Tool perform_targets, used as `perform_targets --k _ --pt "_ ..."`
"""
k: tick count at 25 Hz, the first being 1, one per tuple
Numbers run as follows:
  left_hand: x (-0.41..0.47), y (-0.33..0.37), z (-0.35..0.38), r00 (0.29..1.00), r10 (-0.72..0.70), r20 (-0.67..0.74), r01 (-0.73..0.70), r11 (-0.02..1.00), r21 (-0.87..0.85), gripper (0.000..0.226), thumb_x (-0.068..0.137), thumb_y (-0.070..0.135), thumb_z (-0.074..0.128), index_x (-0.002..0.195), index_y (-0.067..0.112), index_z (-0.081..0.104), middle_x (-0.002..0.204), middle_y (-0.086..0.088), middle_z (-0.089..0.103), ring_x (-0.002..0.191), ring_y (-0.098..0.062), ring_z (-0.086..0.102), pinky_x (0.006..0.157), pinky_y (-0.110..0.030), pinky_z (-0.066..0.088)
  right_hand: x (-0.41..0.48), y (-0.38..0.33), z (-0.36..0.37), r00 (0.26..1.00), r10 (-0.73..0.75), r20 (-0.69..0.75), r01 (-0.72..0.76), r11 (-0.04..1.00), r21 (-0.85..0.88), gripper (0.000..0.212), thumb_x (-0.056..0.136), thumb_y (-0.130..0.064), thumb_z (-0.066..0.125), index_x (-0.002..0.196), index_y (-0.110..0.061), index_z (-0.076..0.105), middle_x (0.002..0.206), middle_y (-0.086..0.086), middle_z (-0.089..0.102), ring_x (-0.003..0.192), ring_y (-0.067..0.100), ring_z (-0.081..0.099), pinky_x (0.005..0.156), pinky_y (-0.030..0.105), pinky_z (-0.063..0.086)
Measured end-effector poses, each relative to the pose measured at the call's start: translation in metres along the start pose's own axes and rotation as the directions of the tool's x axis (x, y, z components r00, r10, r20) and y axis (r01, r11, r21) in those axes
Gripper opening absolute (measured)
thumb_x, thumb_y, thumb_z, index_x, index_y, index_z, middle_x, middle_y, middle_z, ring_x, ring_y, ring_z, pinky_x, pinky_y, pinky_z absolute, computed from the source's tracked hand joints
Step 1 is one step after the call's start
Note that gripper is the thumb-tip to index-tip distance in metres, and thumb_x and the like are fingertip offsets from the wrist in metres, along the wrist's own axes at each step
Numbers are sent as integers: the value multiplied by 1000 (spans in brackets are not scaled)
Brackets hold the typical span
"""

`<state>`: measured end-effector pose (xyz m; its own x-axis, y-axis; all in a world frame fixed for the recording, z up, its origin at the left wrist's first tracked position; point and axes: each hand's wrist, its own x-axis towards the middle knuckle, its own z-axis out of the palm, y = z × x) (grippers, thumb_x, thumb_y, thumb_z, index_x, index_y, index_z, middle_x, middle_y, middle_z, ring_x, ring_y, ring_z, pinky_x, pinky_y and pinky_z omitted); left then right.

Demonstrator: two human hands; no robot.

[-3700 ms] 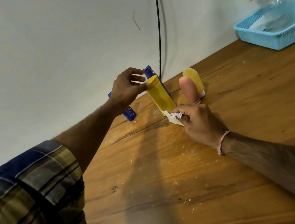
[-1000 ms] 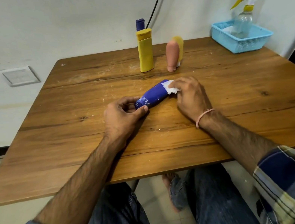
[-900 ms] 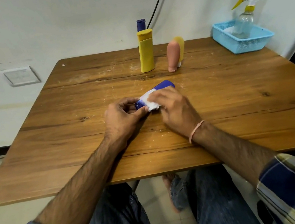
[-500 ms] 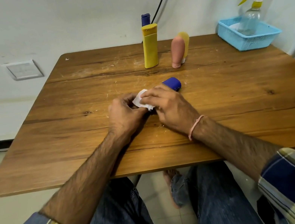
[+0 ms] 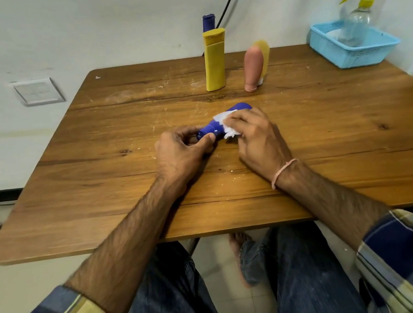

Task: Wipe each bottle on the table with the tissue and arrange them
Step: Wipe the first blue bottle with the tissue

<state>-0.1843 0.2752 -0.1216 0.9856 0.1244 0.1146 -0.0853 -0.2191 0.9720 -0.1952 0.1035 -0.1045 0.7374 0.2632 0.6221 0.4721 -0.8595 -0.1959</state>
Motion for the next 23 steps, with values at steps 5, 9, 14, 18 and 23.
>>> perform_targets --k 5,9,14,18,23 --pt "-1 1 -2 998 25 54 -22 998 -59 13 87 25 81 97 30 74 74 7 79 71 -10 78 68 -20 62 2 9 0 1000 0 -22 0 1000 -6 43 77 12 52 113 -2 69 112 13 67 104 30 59 90 42 51" --pt "-1 1 0 996 39 80 -29 992 -126 9 90 22 77 88 30 75 75 2 80 71 -16 78 71 -25 63 -1 2 4 981 -189 40 189 982 -5 43 76 13 52 113 -1 69 113 13 67 103 32 59 92 40 50" --pt "0 -1 -1 995 36 88 -26 993 -117 8 91 22 77 96 26 76 77 2 80 71 -14 78 68 -21 61 9 5 2 997 -80 -5 80 996 31 46 74 14 53 115 -1 69 115 13 68 109 33 58 97 42 48" --pt "2 -2 0 995 -3 97 15 993 -119 17 92 23 75 108 18 76 79 -1 80 73 -15 78 74 -27 64 9 19 1 983 -168 76 168 986 15 49 74 13 52 117 -3 68 119 13 67 113 30 58 102 35 45" --pt "7 -5 1 994 -69 87 78 992 -97 30 92 32 74 117 15 75 79 -3 80 74 -17 79 78 -34 63 29 38 -4 981 192 33 -190 980 -59 47 81 11 48 122 -4 66 126 13 66 119 29 58 109 33 40"
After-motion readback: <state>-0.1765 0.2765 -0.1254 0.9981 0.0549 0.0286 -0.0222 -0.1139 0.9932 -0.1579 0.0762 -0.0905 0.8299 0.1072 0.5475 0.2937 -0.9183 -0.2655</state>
